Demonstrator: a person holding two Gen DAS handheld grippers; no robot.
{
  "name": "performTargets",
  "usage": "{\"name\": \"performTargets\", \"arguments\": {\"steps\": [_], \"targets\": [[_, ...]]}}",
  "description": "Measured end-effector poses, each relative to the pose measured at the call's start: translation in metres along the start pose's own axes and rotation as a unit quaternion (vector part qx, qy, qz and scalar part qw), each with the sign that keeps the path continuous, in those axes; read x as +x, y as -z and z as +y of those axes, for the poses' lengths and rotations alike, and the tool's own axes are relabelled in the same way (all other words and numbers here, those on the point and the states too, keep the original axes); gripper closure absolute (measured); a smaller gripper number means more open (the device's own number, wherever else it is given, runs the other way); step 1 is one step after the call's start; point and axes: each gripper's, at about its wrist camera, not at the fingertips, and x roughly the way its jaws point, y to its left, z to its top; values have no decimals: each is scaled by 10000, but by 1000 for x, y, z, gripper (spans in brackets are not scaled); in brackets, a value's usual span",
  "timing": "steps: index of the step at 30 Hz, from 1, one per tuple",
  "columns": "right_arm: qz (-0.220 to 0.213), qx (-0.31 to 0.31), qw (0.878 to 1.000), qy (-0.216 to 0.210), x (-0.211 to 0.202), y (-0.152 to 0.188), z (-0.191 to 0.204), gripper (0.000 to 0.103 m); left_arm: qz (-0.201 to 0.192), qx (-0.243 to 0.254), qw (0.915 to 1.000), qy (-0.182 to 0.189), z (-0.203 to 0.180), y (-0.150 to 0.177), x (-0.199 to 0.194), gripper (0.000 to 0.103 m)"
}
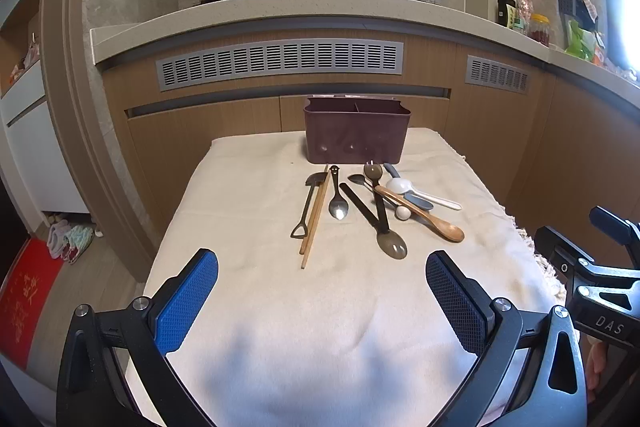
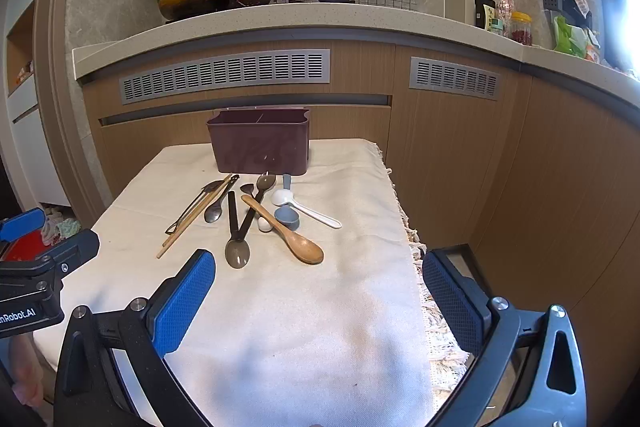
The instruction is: Organize utensils
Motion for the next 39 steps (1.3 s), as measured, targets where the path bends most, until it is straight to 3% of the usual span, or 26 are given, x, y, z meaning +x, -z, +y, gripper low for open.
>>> {"name": "performTargets", "arguments": {"steps": [39], "targets": [[142,84,9998,-76,6,3,-3,0,26,40,10000,0,-4,5,4,0]]}}
